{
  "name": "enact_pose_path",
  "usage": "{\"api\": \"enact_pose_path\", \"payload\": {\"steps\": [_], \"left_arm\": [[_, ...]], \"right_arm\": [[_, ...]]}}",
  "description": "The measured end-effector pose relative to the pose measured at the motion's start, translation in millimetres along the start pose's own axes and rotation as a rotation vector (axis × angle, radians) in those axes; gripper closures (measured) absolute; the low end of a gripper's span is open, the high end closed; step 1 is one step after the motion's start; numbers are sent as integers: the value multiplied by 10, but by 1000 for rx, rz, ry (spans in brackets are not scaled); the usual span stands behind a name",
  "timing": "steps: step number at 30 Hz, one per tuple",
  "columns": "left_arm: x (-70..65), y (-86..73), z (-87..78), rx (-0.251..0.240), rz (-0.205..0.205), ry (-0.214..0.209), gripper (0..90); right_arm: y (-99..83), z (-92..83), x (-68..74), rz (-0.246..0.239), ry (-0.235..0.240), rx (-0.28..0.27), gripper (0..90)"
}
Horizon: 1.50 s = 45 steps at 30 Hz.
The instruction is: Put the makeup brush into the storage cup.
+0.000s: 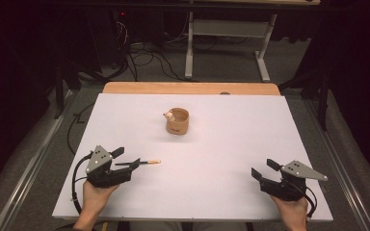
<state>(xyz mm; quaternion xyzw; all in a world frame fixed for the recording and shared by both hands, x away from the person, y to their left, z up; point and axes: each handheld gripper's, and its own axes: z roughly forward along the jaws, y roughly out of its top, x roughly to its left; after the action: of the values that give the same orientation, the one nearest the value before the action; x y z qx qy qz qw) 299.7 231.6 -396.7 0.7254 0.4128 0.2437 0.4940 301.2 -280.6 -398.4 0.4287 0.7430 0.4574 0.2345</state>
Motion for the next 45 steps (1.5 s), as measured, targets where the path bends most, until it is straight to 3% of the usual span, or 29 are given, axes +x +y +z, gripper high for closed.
{"api": "enact_pose_path", "payload": {"steps": [13,45], "left_arm": [[-31,-4,4,12,18,-11,283],[0,15,-26,-1,5,-6,282]], "right_arm": [[-4,-14,-33,18,9,-18,332],[-11,-21,-77,36,10,-26,323]]}}
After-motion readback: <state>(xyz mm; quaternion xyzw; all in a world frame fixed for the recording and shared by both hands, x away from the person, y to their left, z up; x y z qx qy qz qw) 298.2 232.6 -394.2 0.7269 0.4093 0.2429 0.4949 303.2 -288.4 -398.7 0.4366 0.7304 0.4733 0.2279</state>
